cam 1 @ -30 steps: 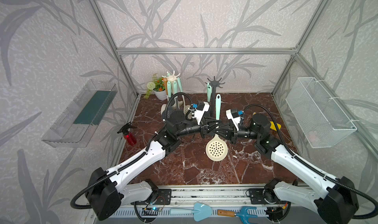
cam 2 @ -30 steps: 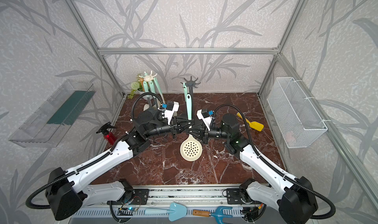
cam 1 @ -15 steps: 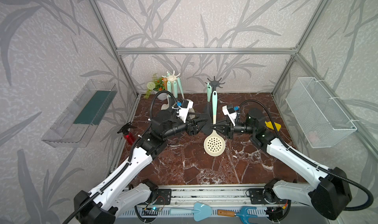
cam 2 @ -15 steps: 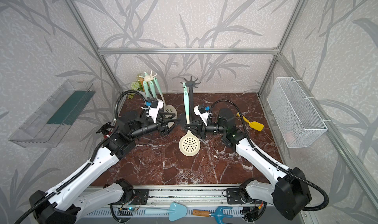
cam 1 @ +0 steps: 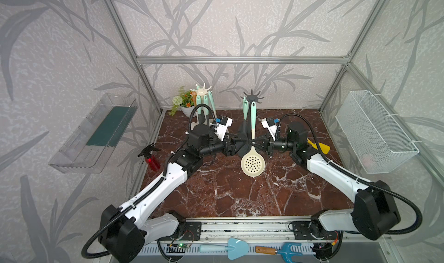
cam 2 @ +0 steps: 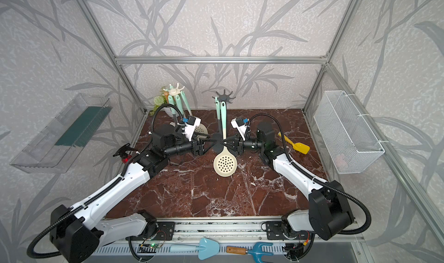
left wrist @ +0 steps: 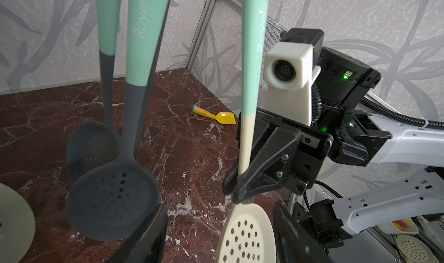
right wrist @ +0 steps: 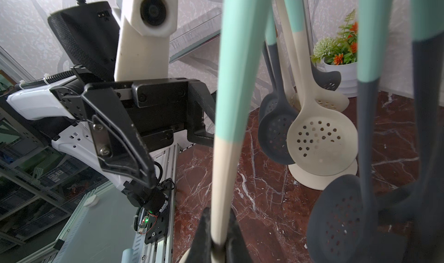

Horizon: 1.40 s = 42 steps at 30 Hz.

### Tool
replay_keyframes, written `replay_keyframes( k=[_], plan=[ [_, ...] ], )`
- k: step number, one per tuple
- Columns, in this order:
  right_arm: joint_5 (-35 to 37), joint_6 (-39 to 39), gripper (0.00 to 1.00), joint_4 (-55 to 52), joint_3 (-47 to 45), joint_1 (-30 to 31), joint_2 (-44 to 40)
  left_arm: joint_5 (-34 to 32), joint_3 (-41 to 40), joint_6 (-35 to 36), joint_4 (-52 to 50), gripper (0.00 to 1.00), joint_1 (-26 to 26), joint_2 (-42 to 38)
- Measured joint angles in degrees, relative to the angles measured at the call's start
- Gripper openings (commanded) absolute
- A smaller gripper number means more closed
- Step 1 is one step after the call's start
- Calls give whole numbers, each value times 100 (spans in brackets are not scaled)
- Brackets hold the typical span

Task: Hang the skimmer on the kitchen utensil rack
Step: Hang the skimmer on the rack.

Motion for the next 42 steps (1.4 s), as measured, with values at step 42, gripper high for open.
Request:
replay_keyframes(
  k=[42],
  plan=[
    [-188, 553, 0, 621, -94, -39, 356, 140, 247, 66, 256, 59, -81, 431]
  ],
)
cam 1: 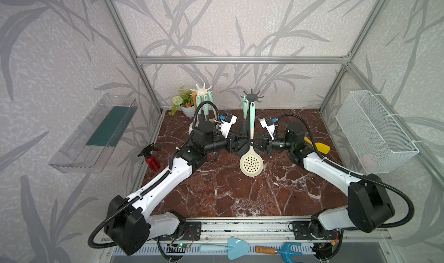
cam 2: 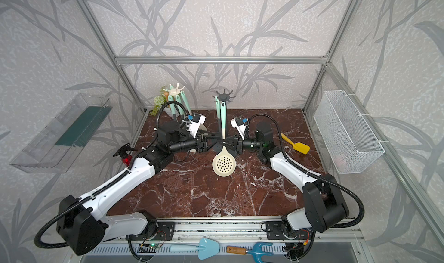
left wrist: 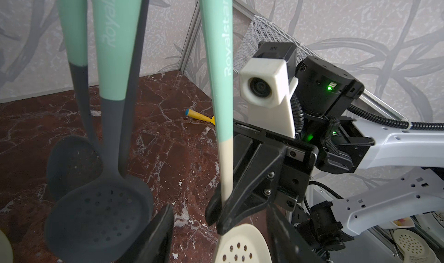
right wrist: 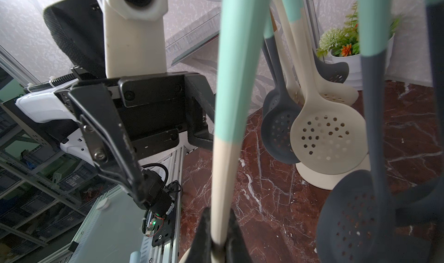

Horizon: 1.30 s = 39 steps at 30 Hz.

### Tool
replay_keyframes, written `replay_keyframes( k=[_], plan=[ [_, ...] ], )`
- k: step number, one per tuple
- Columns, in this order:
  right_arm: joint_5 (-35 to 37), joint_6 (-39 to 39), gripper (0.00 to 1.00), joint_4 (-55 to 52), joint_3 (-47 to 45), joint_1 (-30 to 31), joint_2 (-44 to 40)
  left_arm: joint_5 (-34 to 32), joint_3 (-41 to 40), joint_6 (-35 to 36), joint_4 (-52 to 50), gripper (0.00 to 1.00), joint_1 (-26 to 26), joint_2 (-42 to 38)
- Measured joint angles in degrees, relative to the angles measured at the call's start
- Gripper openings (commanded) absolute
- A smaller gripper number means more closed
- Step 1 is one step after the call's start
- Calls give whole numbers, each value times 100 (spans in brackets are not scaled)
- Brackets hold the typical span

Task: Hang the skimmer on the kitchen utensil rack
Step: Hang the skimmer on the rack.

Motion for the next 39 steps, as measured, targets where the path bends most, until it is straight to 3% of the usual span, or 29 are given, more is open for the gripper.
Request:
replay_keyframes(
  k=[15, 30, 33, 39],
  plan=[
    [-37, 413, 0, 186, -24, 2, 24, -240, 245, 33, -205, 53, -66, 0],
    [-214, 791, 0, 710, 48, -17, 378, -505, 289, 33, -413, 54, -114, 0],
    [-251, 835, 9, 717, 63, -44, 380, -527, 289, 35, -444, 55, -114, -2],
    [-131, 964, 39, 219, 328, -168, 380, -710, 291, 122, -719, 64, -114, -114]
  ],
)
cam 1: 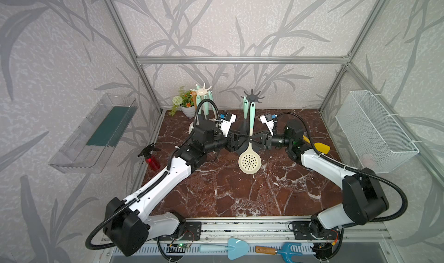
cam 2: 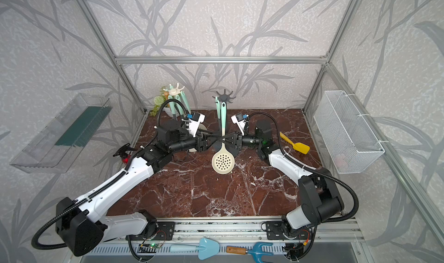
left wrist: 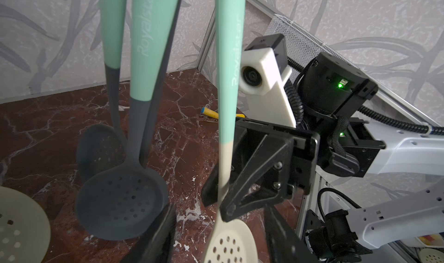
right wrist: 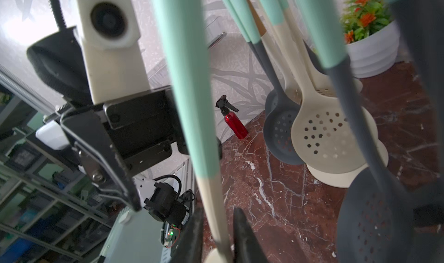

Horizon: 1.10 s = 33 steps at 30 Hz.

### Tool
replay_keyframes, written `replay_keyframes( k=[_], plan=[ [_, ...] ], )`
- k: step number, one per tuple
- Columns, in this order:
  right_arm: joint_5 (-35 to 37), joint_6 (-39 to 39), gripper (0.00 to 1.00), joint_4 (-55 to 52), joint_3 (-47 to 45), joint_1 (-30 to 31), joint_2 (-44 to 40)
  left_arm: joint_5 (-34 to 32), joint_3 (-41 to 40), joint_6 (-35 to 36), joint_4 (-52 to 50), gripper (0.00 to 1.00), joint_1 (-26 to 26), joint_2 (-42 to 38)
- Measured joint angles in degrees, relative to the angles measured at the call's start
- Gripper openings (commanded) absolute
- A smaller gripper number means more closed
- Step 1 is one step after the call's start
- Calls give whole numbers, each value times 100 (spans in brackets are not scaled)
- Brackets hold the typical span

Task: Hang the skimmer on the kitchen utensil rack
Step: Hang the skimmer on the rack.

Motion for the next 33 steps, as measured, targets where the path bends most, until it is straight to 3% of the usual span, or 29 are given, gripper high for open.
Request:
replay_keyframes(
  k=[7, 15, 20, 25, 33],
  plan=[
    [629, -481, 58, -1047, 334, -160, -343, -621, 341, 181, -839, 76, 13, -352],
    [1534, -1088, 71, -1790, 289, -321, -1451, -1338, 350, 328, -1609, 83, 173, -1025],
    [2566, -1569, 81, -2232, -68, -356, -2275, -1941, 79, 356, -1923, 94, 387, -1628],
    [3912, -2074, 91, -2710, -581, -356, -2975, -2835, -334, 195, -2170, 98, 780, -2168],
    [5958, -2667, 94, -2907, -1574, -380, -3486, -4400, -1346, -92, -2155, 99, 1316, -2708]
  ],
)
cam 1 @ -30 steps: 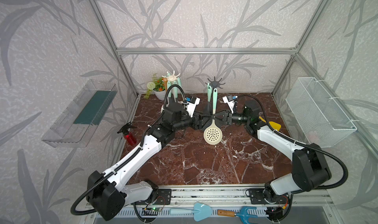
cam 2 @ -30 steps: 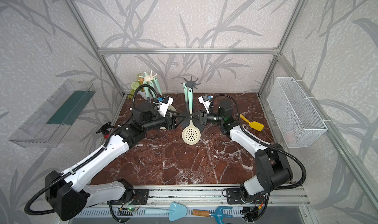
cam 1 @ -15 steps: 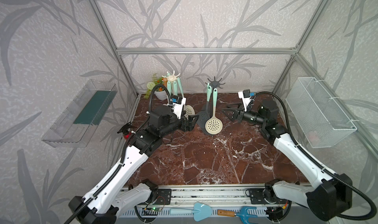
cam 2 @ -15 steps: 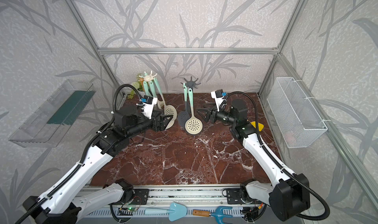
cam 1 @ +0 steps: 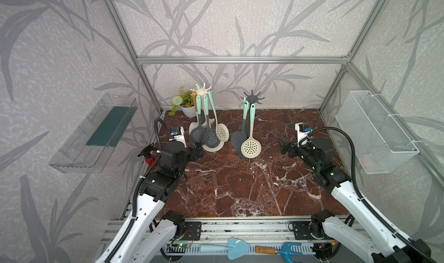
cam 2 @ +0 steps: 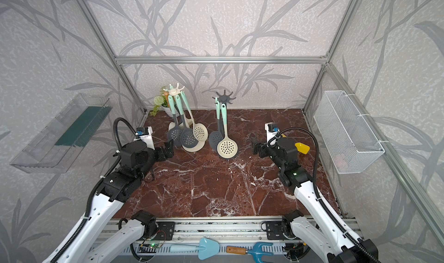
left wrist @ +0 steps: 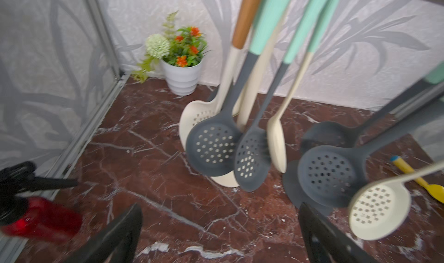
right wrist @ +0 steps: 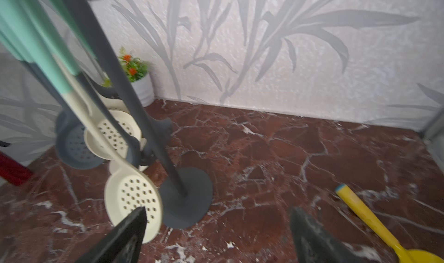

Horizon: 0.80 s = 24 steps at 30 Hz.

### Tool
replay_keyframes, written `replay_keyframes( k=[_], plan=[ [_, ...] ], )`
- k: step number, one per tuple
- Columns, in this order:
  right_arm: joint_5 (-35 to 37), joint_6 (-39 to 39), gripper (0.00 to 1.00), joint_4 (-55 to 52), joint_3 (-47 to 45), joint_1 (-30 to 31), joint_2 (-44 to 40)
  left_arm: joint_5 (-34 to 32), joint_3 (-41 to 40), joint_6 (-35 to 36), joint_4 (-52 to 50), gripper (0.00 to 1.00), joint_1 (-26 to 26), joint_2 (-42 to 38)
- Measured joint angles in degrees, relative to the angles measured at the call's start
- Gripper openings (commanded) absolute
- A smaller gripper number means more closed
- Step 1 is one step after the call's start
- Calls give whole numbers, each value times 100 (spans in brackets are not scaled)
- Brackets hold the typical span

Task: Hang the skimmer on the kitchen utensil rack
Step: Hang the skimmer on the rack, then reset both arms

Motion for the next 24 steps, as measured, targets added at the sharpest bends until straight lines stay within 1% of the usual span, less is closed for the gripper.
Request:
replay_keyframes(
  k=[4, 7, 10, 12, 15, 17, 20, 24],
  plan=[
    [686, -238, 94, 378, -673, -7, -4, -498, -601, 20, 323, 99, 122, -7],
    [977, -422, 92, 916, -1226, -7, 63, -664, -1300, 212, 855, 99, 205, -116],
    [1241, -632, 92, 1497, -1749, -22, 245, -745, -1882, 389, 1342, 99, 417, -188],
    [1377, -710, 92, 1891, -2011, -52, 433, -708, -2079, 496, 1670, 99, 678, -138],
    [1558, -772, 92, 2529, -2295, -151, 857, -564, -2197, 605, 2177, 99, 1150, 181],
    [1648, -807, 92, 2966, -2435, -201, 1196, -339, -2258, 636, 2500, 99, 1515, 496],
    [1698, -833, 92, 3685, -2651, -245, 1626, -72, -2562, 699, 3075, 99, 1871, 737],
    [1716, -833, 92, 4135, -2704, -339, 1873, 345, -2833, 796, 3672, 99, 2295, 1233]
  ],
)
